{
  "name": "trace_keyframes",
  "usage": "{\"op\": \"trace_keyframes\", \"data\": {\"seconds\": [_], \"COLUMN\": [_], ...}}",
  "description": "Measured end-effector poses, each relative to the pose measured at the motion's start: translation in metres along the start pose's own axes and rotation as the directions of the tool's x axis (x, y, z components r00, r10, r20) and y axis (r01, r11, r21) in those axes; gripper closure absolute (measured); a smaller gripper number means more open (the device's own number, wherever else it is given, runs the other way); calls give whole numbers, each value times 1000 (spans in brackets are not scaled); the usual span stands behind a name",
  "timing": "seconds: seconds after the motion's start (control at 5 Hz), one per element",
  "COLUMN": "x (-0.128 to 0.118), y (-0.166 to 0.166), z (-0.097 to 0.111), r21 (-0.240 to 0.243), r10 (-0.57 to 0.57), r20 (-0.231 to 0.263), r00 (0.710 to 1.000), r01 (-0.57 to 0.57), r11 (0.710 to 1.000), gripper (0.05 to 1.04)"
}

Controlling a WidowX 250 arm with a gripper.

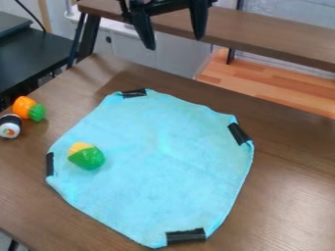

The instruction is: Fold the cloth from top right to bottom left

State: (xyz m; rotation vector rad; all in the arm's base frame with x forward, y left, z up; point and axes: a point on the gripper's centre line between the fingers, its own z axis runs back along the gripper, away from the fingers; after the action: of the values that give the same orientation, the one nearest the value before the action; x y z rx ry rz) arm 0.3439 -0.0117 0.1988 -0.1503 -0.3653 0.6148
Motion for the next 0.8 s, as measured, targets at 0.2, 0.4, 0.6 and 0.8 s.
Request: {"op": "trace_keyframes", "data": {"seconds": [0.2,0.4,0.6,0.8], "x": [-2,-17,-21,-20], "y": [2,-28,-36,-45], "z": [-14,-36,-63,-87], "r21": [36,64,106,117], "r10": [12,-10,-4,-21], "r20": [-5,119,147,173], "r00": [1000,993,989,985], "r01": [-12,3,-12,1], "r11": [999,998,994,993], "gripper": [82,82,83,83]}}
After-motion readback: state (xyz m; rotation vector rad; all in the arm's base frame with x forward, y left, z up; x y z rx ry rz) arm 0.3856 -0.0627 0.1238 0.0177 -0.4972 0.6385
